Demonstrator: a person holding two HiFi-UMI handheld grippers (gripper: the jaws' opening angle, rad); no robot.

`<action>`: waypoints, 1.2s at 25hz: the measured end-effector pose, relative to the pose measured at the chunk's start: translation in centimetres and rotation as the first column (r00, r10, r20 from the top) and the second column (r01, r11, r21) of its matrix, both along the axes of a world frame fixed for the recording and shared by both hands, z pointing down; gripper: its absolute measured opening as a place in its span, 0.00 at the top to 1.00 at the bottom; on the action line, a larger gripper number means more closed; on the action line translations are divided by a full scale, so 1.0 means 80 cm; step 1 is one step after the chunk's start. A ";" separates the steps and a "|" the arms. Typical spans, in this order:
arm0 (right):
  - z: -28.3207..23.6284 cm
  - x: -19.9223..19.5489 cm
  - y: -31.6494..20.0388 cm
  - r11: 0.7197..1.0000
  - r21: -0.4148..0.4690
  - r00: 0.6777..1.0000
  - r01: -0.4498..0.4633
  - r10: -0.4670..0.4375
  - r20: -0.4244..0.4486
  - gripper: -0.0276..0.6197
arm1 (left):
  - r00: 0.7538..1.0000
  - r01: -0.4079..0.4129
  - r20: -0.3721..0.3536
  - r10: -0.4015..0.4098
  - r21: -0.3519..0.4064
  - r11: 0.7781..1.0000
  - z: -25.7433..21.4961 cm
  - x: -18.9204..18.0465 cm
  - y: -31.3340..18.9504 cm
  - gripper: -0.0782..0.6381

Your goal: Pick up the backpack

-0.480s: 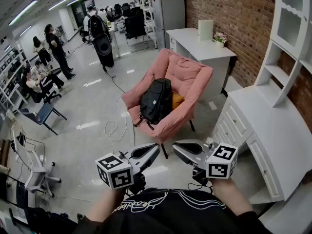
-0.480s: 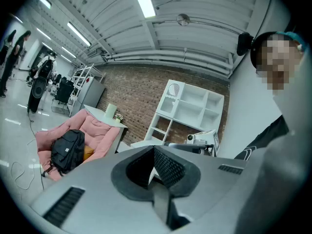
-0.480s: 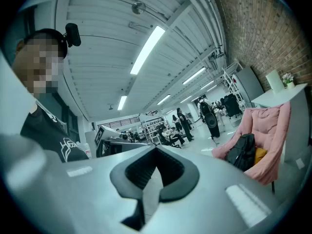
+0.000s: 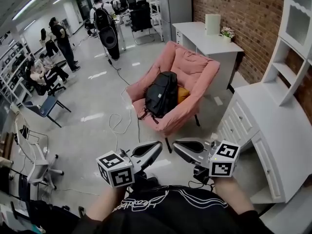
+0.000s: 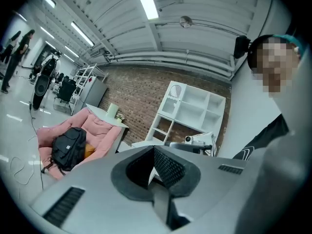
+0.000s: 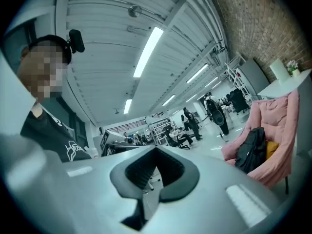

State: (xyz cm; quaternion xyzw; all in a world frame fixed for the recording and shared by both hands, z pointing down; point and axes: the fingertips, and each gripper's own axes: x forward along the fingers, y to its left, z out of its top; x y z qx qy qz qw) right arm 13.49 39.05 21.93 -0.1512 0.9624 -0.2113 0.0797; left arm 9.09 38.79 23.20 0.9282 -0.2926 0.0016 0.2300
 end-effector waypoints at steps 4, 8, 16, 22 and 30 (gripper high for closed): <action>0.008 -0.022 -0.011 0.999 -0.029 0.999 0.035 -0.034 0.007 0.95 | 1.000 0.022 -0.019 -0.023 -0.044 0.999 0.014 -0.022 -0.011 0.89; 0.029 -0.044 -0.034 0.997 -0.063 0.999 0.043 -0.045 -0.030 0.95 | 0.998 0.035 -0.051 -0.039 -0.089 0.995 0.027 -0.045 -0.035 0.89; 0.063 -0.091 -0.127 0.989 -0.149 0.999 -0.006 -0.001 -0.051 0.95 | 0.999 0.035 -0.025 -0.039 -0.140 0.990 0.063 -0.099 -0.118 0.89; 0.098 -0.148 -0.217 0.971 -0.236 0.998 -0.034 0.020 -0.061 0.95 | 0.998 0.031 -0.038 -0.040 -0.216 0.976 0.091 -0.162 -0.210 0.89; 0.131 -0.225 -0.333 0.943 -0.306 0.988 -0.127 0.092 -0.124 0.95 | 0.998 0.014 -0.052 -0.031 -0.294 0.956 0.125 -0.264 -0.324 0.89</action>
